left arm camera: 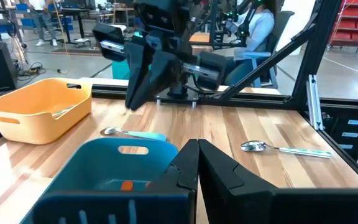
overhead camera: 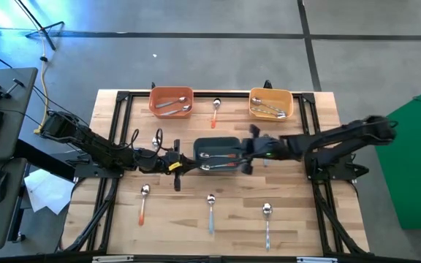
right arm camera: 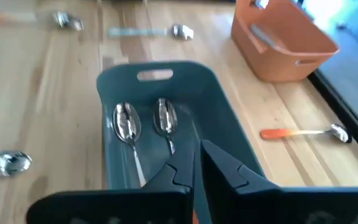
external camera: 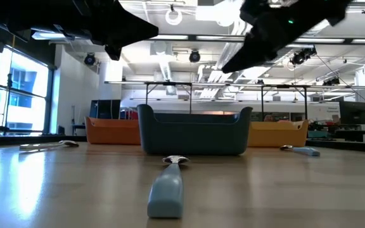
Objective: Sort silverware by color (type)
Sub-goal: Put the white-blue spoon into the yellow bin
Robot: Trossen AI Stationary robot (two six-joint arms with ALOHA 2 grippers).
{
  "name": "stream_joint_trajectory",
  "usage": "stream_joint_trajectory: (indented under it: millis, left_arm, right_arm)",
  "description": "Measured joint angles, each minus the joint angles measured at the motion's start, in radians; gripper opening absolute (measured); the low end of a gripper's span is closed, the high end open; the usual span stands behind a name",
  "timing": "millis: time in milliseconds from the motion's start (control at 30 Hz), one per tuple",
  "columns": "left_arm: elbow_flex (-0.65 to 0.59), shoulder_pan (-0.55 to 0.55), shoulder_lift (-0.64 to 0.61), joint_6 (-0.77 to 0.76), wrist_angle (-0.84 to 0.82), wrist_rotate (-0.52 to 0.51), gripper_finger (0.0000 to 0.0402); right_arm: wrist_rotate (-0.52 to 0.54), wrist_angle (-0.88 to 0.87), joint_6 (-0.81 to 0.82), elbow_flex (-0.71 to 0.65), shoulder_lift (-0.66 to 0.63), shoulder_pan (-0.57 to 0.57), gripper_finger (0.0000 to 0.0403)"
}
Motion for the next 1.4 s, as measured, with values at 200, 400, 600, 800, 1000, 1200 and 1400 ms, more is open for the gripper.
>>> stream_joint_trajectory:
  millis: [200,400,600,800,1000,1200,1400]
  left_arm:
    - [0.008,0.013,0.0,-0.041,-0.003,0.016,0.0001]
    - [0.077,0.029,0.0,-0.042,-0.136,0.012,0.0001]
    - [0.166,0.029,0.0,-0.043,-0.35,-0.005,0.0001]
    - [0.224,0.029,0.0,-0.086,-0.544,-0.08,0.0001]
    - [0.28,0.029,0.0,-0.113,-0.689,-0.101,0.0001]
    - [0.384,0.029,0.0,-0.179,-0.871,-0.101,0.0001]
    - [0.394,0.029,0.0,-0.289,-0.968,-0.154,0.0019]
  right_arm:
    - [-0.05,0.189,-0.112,-0.199,-0.243,-0.002,0.0002]
    - [-0.053,0.21,-0.202,-0.303,-0.488,-0.004,0.0]
    - [-0.127,0.263,-0.232,-0.439,-0.643,-0.04,0.0]
    - [-0.323,0.287,-0.202,-0.525,-0.738,-0.146,0.0]
    - [-0.413,0.282,-0.155,-0.538,-0.77,-0.219,0.0]
    - [-0.413,0.282,-0.155,-0.538,-0.77,-0.225,0.0]
    - [-0.413,0.281,-0.155,-0.538,-0.77,-0.225,0.0]
